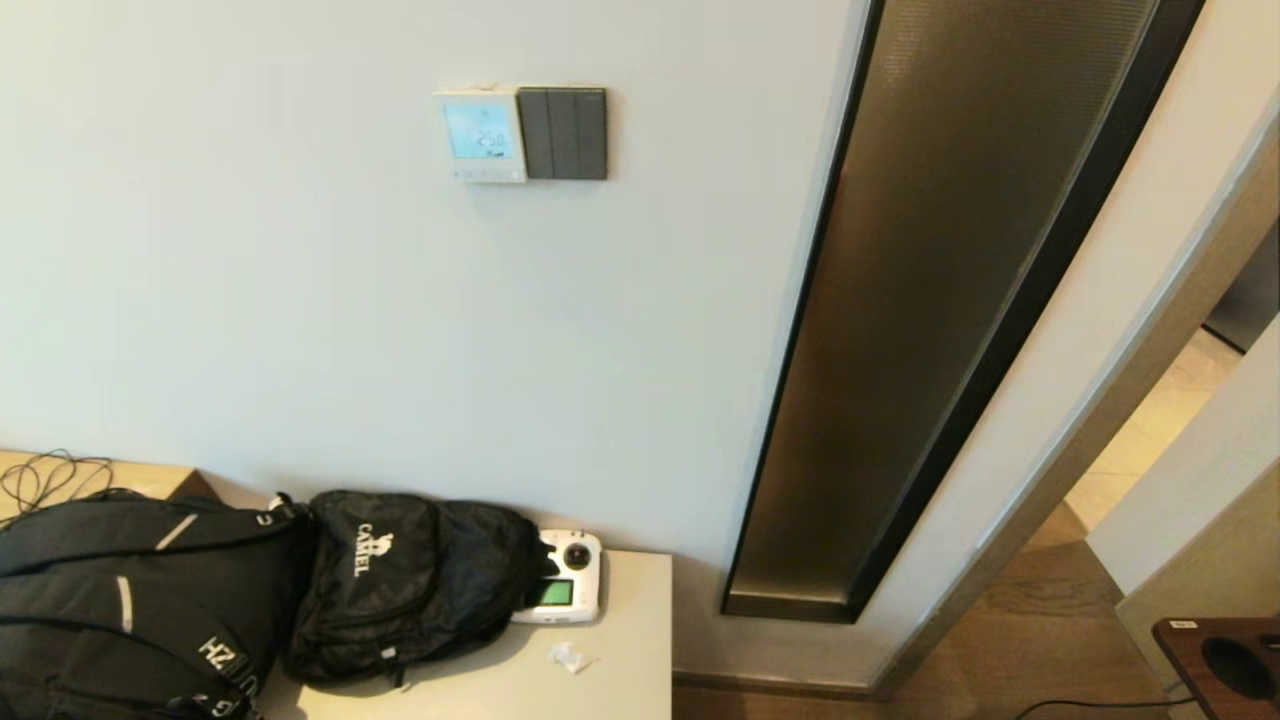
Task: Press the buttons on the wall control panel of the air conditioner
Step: Turn off the central air conditioner
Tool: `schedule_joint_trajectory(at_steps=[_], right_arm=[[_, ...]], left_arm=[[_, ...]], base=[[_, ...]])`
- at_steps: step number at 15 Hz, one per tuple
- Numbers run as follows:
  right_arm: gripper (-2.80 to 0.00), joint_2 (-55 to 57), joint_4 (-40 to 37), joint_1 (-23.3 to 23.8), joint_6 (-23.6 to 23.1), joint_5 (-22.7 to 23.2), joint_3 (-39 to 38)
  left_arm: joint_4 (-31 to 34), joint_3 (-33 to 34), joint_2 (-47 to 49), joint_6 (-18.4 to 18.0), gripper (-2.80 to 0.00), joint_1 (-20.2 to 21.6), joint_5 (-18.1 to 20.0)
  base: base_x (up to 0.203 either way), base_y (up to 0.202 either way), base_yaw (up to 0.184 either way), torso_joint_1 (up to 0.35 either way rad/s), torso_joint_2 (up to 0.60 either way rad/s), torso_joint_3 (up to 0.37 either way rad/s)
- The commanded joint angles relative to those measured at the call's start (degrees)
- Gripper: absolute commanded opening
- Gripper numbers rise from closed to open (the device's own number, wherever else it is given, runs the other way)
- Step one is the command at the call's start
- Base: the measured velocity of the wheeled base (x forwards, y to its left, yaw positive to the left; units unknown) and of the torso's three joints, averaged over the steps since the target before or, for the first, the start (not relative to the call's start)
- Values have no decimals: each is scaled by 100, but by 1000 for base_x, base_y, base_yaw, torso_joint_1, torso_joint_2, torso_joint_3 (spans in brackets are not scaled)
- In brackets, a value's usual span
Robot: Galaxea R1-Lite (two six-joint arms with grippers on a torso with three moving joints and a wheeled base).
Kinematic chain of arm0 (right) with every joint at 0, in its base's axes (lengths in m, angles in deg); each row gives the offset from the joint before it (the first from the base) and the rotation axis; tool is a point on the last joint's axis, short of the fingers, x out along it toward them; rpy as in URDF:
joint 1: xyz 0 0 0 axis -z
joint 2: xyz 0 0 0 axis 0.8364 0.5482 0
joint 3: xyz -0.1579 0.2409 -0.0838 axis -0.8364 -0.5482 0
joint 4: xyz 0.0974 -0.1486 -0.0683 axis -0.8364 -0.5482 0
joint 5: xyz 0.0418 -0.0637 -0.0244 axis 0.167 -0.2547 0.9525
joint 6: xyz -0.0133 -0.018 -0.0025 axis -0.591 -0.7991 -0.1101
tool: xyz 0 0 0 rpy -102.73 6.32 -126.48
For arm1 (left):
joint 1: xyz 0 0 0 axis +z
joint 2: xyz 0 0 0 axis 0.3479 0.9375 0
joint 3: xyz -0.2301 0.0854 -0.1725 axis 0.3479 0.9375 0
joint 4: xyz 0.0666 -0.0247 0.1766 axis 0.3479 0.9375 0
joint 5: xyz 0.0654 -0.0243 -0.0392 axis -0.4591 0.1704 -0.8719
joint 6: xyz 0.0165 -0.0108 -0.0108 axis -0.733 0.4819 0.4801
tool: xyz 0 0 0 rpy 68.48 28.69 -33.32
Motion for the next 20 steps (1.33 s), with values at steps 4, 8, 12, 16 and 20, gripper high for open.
schedule_joint_trajectory(at_steps=[4,8,12,16,20], right_arm=[[-280,2,2,-4,-2,3,0],[-280,-4,2,4,-2,3,0],[-280,-4,2,-4,-2,3,0],[-280,-4,2,4,-2,3,0],[-280,-4,2,4,-2,3,0]], left_arm=[[-934,-1541,2998,58,-280,-60,67],[-1781,-3187,5319,186,-280,-448,171],[-2014,-5029,7371,302,-280,-1325,-149],[-2337,-6627,8935,344,-280,-1944,-362],[-2581,-7833,10251,307,-280,-2419,-438]], base=[[0,0,0,0,0,0],[0,0,0,0,0,0],[0,0,0,0,0,0],[0,0,0,0,0,0],[0,0,0,0,0,0]])
